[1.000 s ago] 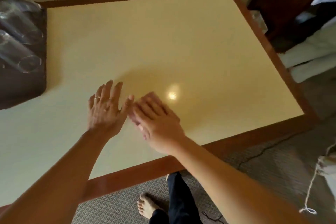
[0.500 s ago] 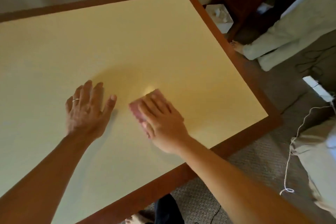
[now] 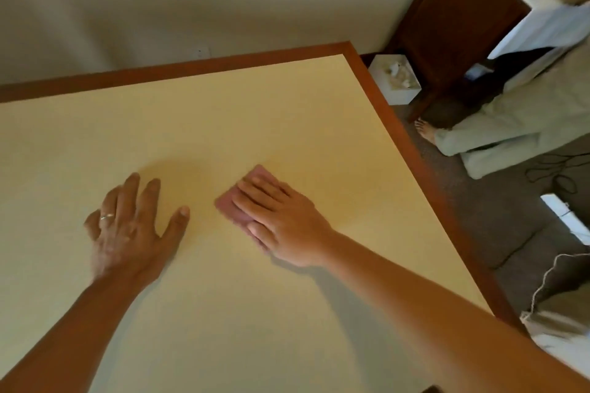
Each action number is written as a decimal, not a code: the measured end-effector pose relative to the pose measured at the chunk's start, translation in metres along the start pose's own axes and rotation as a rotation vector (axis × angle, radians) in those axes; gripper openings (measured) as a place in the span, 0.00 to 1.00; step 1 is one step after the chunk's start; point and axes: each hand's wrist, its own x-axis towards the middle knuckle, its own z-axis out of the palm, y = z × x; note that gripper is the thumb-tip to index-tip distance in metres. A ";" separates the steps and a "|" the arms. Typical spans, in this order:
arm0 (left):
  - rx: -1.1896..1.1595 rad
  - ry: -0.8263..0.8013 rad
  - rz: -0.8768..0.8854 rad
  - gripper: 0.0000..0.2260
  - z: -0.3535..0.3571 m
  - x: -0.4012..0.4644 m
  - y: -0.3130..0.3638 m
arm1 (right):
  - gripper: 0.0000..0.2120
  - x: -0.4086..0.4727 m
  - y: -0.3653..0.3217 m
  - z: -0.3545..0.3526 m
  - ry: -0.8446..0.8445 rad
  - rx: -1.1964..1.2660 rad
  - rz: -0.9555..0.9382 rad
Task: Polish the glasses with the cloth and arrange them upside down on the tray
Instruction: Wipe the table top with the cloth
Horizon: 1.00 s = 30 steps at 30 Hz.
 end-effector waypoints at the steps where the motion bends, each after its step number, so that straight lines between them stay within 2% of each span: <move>1: 0.016 0.007 -0.007 0.35 0.003 0.003 0.000 | 0.25 -0.010 0.029 -0.005 -0.018 -0.010 -0.064; 2: 0.056 0.017 0.005 0.35 0.006 -0.002 0.002 | 0.25 -0.025 0.060 -0.008 -0.028 -0.029 -0.030; 3: 0.084 0.018 0.009 0.35 0.009 -0.002 0.003 | 0.26 -0.029 0.095 -0.013 -0.031 -0.040 0.096; 5: 0.108 0.018 -0.016 0.35 0.010 0.003 0.002 | 0.29 -0.009 0.144 -0.028 0.075 0.051 0.493; 6: 0.122 0.021 -0.023 0.35 0.011 0.005 0.003 | 0.29 0.011 0.149 -0.029 0.152 0.073 0.657; 7: 0.135 0.019 -0.031 0.35 0.012 0.007 0.003 | 0.28 0.034 0.139 -0.025 0.212 0.064 0.745; 8: 0.144 0.018 -0.037 0.35 0.013 0.009 0.002 | 0.26 0.053 0.118 -0.020 0.235 0.052 0.736; 9: 0.145 0.021 -0.040 0.35 0.013 0.011 0.002 | 0.26 0.067 0.093 -0.012 0.267 0.054 0.633; 11: 0.148 0.021 -0.032 0.35 0.013 0.011 0.001 | 0.25 0.058 0.043 0.001 0.196 0.066 0.266; 13: 0.138 0.006 -0.028 0.36 0.011 0.012 0.005 | 0.23 0.024 0.038 0.001 0.089 0.141 0.003; 14: 0.132 -0.016 -0.027 0.36 0.009 0.012 0.006 | 0.21 0.008 0.047 -0.002 0.110 0.212 -0.009; 15: 0.124 -0.043 -0.027 0.37 0.007 0.012 0.007 | 0.21 -0.005 0.059 -0.004 0.175 0.263 0.097; 18: -0.026 -0.121 -0.054 0.36 -0.002 0.014 0.007 | 0.25 -0.028 0.062 0.004 0.411 0.273 0.599; 19: -0.110 -0.132 -0.076 0.35 -0.009 0.009 0.007 | 0.26 -0.027 0.036 0.011 0.453 0.278 0.645; 21: -0.257 -0.122 -0.129 0.31 -0.019 -0.008 0.011 | 0.26 -0.025 -0.036 0.026 0.434 0.367 0.486; 23: -0.400 -0.090 -0.196 0.22 -0.030 -0.044 0.013 | 0.24 -0.034 -0.107 0.032 0.422 0.439 0.220; 25: -0.617 -0.095 -0.281 0.12 -0.042 -0.087 0.008 | 0.23 -0.038 -0.150 0.032 0.404 0.543 0.106; 27: -0.786 -0.122 -0.368 0.03 -0.060 -0.130 -0.007 | 0.22 -0.036 -0.183 0.023 0.348 0.707 0.227; 28: -0.853 -0.142 -0.400 0.02 -0.072 -0.149 -0.017 | 0.20 -0.032 -0.199 0.017 0.320 0.777 0.309; 30: -0.986 -0.258 -0.450 0.08 -0.093 -0.180 -0.037 | 0.16 -0.024 -0.234 0.003 0.298 0.874 0.350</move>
